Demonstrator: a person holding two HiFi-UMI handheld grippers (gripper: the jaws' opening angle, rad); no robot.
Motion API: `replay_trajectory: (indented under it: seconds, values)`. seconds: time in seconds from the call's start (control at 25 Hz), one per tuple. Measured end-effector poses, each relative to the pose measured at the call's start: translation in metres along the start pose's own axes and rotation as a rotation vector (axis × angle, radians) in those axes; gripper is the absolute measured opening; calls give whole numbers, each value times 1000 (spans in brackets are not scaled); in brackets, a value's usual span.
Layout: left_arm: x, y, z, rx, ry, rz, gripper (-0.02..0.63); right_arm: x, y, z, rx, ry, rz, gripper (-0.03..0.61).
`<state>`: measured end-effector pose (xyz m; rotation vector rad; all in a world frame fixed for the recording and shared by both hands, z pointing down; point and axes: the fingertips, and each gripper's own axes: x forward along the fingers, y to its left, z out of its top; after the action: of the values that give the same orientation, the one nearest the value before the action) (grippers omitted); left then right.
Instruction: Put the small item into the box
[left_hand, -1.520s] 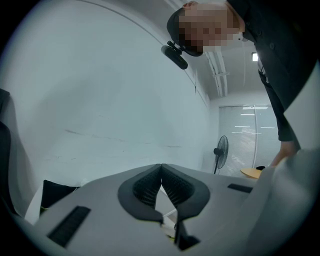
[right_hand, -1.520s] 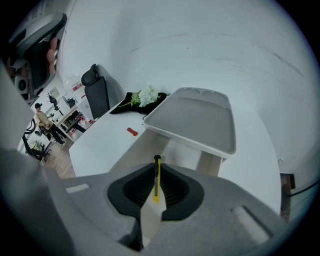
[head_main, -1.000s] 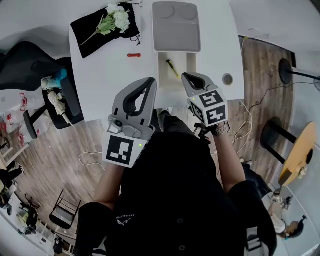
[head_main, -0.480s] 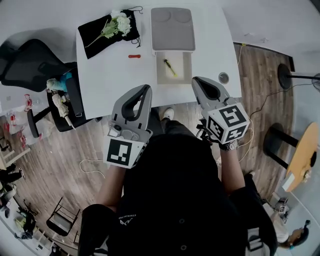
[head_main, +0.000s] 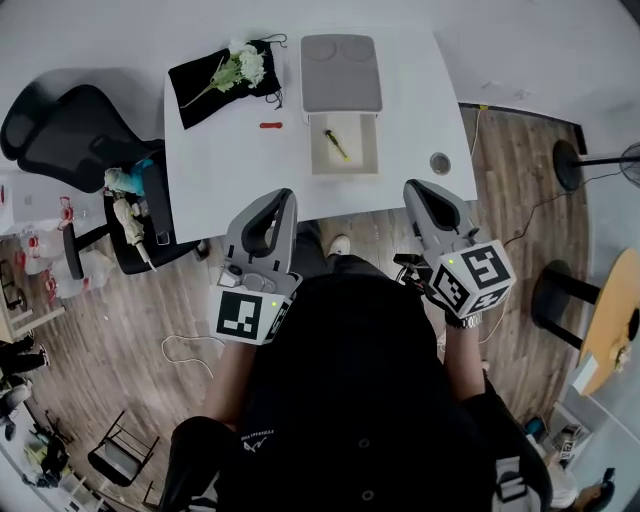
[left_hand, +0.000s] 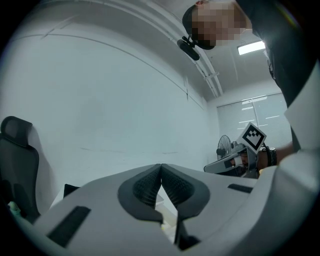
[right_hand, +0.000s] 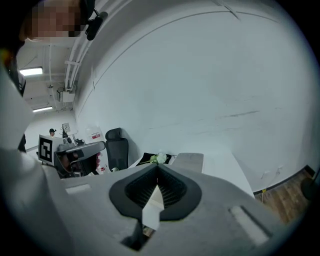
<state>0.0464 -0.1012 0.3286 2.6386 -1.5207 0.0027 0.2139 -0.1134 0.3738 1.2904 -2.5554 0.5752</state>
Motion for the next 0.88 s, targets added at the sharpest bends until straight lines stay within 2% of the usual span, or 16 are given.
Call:
replay_trajectory:
  seconds: [0.52, 0.88]
  values:
    - [-16, -15, 12, 34, -38, 16, 5, -39, 8, 22, -40, -113, 27, 6]
    - [-6, -10, 52, 90, -97, 4, 5, -43, 13, 64, -118, -189, 65, 6]
